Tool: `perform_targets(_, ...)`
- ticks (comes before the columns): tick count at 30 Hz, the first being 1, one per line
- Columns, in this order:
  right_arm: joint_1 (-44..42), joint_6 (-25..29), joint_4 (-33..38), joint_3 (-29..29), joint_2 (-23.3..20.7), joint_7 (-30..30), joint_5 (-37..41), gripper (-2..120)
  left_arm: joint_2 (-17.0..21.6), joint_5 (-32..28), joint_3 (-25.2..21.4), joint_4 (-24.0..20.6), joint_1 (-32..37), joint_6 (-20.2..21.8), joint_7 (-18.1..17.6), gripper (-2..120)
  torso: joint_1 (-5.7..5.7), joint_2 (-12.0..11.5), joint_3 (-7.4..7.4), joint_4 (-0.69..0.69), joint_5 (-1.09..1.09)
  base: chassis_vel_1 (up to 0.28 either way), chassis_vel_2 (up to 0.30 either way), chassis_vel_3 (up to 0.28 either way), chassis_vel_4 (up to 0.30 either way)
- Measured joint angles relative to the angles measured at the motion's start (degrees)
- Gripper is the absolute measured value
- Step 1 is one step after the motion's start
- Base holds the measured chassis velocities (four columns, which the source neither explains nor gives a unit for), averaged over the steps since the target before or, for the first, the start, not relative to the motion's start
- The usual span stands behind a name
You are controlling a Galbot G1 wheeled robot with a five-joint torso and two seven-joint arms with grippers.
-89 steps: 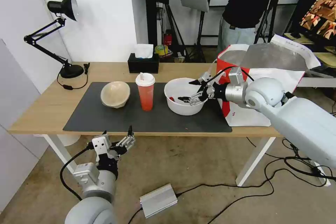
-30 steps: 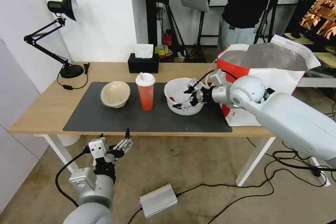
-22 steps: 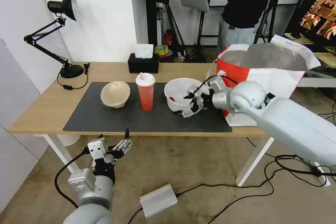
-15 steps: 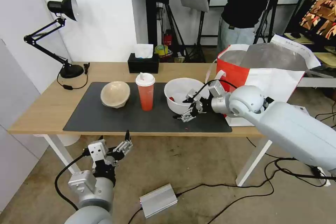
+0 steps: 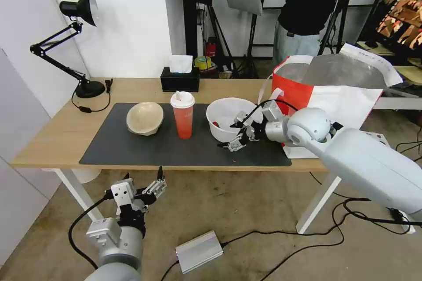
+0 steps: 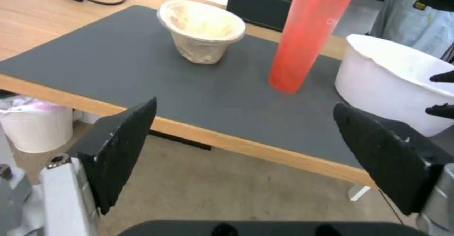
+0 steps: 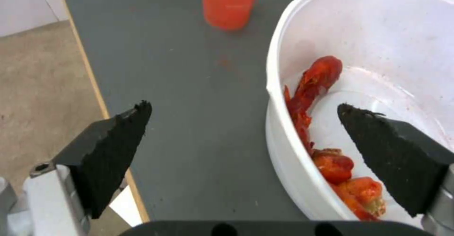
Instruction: Pick up the trash from the table and place it into the takeout bag.
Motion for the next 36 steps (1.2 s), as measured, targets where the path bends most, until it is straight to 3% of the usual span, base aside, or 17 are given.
perform_targets(36,5.63,0.80,-11.78,-3.77,6.20,-2.23,-0.47,100,-0.33,0.13,0.25,0.95,-0.62,-0.61,0.19,100,0.00,0.00,0.00,0.00,0.00,0.000,0.000,0.000,0.000)
